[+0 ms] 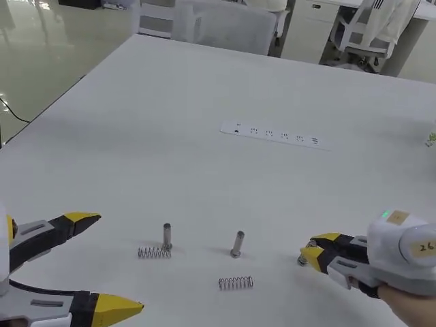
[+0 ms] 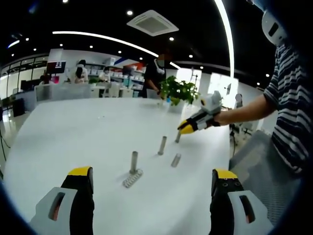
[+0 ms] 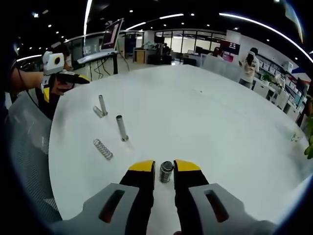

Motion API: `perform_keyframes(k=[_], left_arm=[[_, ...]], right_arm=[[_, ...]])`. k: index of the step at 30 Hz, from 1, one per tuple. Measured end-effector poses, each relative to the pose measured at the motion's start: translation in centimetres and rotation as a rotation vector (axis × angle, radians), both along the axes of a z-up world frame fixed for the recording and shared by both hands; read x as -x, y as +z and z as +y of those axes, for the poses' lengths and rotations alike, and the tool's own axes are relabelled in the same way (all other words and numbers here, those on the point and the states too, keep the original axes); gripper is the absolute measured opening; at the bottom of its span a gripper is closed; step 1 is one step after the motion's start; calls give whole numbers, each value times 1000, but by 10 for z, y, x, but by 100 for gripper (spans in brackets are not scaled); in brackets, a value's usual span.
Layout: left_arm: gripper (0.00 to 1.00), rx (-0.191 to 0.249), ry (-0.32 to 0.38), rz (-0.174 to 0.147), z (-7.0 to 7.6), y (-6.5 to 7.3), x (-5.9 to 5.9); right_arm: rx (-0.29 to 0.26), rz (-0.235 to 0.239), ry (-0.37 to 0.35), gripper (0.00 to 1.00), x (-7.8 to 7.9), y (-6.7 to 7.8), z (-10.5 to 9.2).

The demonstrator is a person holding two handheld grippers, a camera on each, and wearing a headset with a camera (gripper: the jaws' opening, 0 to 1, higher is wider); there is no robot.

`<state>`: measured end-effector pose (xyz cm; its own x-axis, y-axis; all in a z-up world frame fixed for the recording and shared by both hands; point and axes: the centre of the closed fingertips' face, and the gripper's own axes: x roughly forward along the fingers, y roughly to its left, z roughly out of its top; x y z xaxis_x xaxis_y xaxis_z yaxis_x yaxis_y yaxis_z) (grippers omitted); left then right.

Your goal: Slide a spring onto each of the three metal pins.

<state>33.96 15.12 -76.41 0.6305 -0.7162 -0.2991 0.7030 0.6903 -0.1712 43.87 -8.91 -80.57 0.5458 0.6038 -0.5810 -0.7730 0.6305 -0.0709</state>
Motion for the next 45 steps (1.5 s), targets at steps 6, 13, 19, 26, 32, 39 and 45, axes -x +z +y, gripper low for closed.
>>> perform_keyframes(k=[6, 13, 19, 26, 32, 39, 45], left_arm=[[98, 0, 3, -3, 1, 2, -1], [98, -4, 4, -8, 2, 3, -2], [98, -2, 7, -7, 3, 4, -3], [97, -5, 5, -10, 3, 6, -4], [97, -8, -4, -7, 1, 6, -4], [97, -14, -13, -1, 2, 4, -1], [97, -10, -10, -3, 2, 5, -1]], right_arm=[[-31, -25, -12, 13, 0, 16, 0], [-80, -34, -6, 13, 7, 35, 0], [-108, -27, -6, 14, 16, 41, -3], [-118, -18, 5, 14, 27, 44, -6], [-108, 12, 30, 13, 37, 36, -3], [-87, 19, 75, 13, 47, 33, 4], [-28, 17, 191, 15, 59, 28, 22]])
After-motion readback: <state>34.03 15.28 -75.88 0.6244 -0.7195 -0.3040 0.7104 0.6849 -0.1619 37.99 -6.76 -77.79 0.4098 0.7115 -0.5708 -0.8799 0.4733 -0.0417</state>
